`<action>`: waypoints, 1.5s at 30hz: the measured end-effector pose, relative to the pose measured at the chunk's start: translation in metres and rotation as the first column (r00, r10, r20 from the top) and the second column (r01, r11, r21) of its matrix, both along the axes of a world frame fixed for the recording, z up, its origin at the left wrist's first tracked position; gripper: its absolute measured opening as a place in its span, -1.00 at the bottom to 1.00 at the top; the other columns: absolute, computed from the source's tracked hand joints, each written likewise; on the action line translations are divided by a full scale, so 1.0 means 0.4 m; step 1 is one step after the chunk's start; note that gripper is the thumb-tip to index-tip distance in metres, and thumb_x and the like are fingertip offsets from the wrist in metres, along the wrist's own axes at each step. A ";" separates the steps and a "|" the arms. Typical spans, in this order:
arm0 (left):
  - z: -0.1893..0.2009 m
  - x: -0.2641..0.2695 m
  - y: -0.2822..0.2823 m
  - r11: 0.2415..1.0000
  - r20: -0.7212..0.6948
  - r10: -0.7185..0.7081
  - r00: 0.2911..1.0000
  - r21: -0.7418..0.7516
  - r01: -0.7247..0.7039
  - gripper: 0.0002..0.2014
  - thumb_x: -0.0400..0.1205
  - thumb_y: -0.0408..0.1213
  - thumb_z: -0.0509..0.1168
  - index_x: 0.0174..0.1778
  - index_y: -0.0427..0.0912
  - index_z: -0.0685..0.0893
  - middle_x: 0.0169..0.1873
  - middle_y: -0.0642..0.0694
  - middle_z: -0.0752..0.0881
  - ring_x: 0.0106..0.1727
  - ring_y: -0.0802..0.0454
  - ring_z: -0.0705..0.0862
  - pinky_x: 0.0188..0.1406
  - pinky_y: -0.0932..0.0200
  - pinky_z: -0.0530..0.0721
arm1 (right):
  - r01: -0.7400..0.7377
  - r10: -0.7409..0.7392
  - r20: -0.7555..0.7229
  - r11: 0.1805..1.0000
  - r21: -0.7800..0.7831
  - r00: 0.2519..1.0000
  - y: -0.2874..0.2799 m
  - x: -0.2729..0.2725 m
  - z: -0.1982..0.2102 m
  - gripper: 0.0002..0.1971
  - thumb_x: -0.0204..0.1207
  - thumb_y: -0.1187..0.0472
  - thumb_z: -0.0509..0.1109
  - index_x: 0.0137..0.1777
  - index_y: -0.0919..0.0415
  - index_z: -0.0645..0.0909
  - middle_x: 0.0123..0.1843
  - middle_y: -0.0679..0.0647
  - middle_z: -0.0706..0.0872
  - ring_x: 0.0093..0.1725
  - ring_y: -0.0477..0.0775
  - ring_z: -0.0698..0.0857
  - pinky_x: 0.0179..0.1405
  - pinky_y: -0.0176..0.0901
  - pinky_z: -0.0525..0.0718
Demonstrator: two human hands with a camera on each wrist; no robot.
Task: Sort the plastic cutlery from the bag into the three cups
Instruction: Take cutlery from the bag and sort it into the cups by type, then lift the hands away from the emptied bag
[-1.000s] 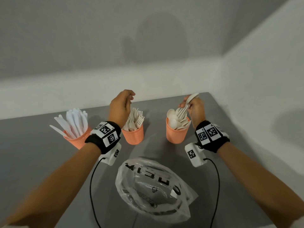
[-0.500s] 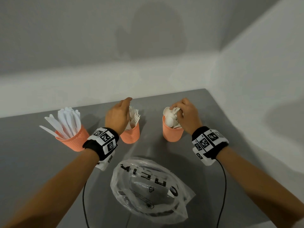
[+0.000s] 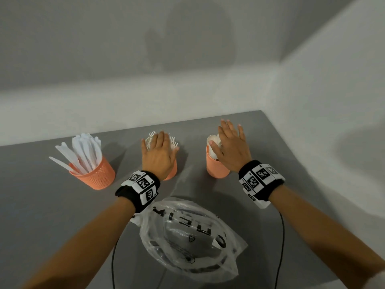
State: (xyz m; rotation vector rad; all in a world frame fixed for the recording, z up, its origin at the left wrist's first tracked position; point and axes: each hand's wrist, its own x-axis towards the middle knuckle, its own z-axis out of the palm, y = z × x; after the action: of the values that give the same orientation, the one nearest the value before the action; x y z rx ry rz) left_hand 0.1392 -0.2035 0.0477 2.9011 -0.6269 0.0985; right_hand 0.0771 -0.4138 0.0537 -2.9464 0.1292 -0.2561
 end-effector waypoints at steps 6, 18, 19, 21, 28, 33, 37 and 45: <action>0.011 0.017 -0.001 0.979 -0.023 0.120 0.992 -0.161 -0.122 -0.26 0.66 0.15 -0.02 0.62 -0.27 -0.03 0.64 -0.25 0.02 0.65 -0.20 0.01 0.58 -0.23 -0.03 | 0.039 -0.040 -0.015 0.997 -0.065 0.999 0.001 0.012 0.003 -0.14 0.43 -0.32 -0.37 0.62 0.17 0.14 0.68 0.20 0.11 0.68 0.14 -0.03 0.58 0.24 -0.28; -0.022 0.015 0.003 1.000 -0.007 0.012 1.000 -0.024 -0.013 -0.24 0.51 0.21 -0.37 0.61 -0.04 0.13 0.53 -0.44 0.23 0.49 -0.51 0.24 0.44 -0.33 0.31 | 0.064 -0.064 -0.116 0.998 -0.001 0.991 0.020 0.027 -0.037 -0.29 0.46 -0.30 -0.37 0.63 -0.17 -0.07 0.68 0.28 -0.04 0.64 0.36 0.01 0.53 0.40 -0.03; -0.025 0.017 0.007 1.000 -0.020 -0.025 0.999 -0.002 0.025 -0.24 0.52 0.17 -0.40 0.60 -0.05 0.17 0.53 -0.42 0.25 0.48 -0.52 0.24 0.45 -0.33 0.32 | 0.068 -0.065 -0.112 0.998 0.016 0.992 0.021 0.026 -0.038 -0.40 0.56 -0.21 -0.28 0.62 -0.19 0.02 0.68 0.27 -0.03 0.64 0.37 0.01 0.54 0.40 -0.02; -0.026 0.024 0.015 0.997 -0.036 -0.072 0.997 0.030 0.073 -0.31 0.56 0.07 -0.37 0.60 -0.09 0.17 0.55 -0.37 0.25 0.51 -0.49 0.21 0.48 -0.31 0.30 | 0.075 -0.071 -0.081 0.996 0.044 0.994 0.024 0.023 -0.039 -0.50 0.64 -0.05 -0.17 0.59 -0.18 0.18 0.68 0.25 0.00 0.64 0.35 0.02 0.54 0.37 0.00; 0.002 0.029 0.010 0.996 -0.168 0.040 0.985 -0.072 -0.053 -0.32 0.65 0.22 -0.13 0.63 -0.08 0.00 0.64 -0.21 0.05 0.65 -0.21 -0.04 0.58 -0.33 -0.05 | 0.104 -0.100 -0.131 0.994 0.020 0.986 0.032 0.023 -0.033 -0.41 0.66 -0.14 -0.08 0.65 -0.07 -0.11 0.69 0.20 -0.05 0.65 0.30 -0.01 0.53 0.38 0.04; 0.053 0.013 0.023 0.952 -0.272 0.047 0.961 -0.278 -0.126 -0.22 0.59 0.30 -0.08 0.62 0.02 -0.21 0.65 -0.17 -0.17 0.66 -0.13 -0.22 0.56 -0.34 -0.23 | 0.093 -0.092 -0.130 0.996 0.004 0.987 0.038 0.007 -0.009 -0.03 0.27 -0.53 -0.41 0.65 -0.02 -0.17 0.68 0.31 -0.12 0.65 0.35 -0.04 0.51 0.48 -0.09; 0.108 -0.007 0.064 0.944 -0.206 -0.008 0.979 -0.325 -0.061 -0.21 0.59 0.30 -0.03 0.62 0.07 -0.24 0.65 -0.14 -0.21 0.66 -0.13 -0.22 0.57 -0.32 -0.22 | 0.081 -0.078 -0.061 0.995 0.062 0.995 0.075 -0.032 0.062 -0.14 0.38 -0.49 -0.20 0.62 -0.12 -0.29 0.68 0.22 -0.30 0.66 0.32 -0.20 0.52 0.46 -0.21; 0.255 -0.094 0.197 0.667 -0.014 -0.314 0.949 -0.715 0.210 -0.32 0.62 0.00 0.23 0.61 0.05 0.07 0.58 -0.13 0.23 0.44 -0.07 0.46 0.34 0.01 0.49 | 0.012 -0.039 0.048 0.878 0.478 0.998 0.171 -0.200 0.233 -0.14 0.44 -0.43 0.10 0.59 -0.25 -0.31 0.70 0.09 -0.19 0.68 0.14 -0.15 0.62 0.33 -0.03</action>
State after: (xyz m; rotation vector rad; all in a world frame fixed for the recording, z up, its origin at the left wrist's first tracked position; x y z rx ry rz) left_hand 0.1014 -0.1245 0.1495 2.0234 -0.7672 0.0778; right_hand -0.0028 -0.3454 0.1471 -2.4430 0.1931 -0.2656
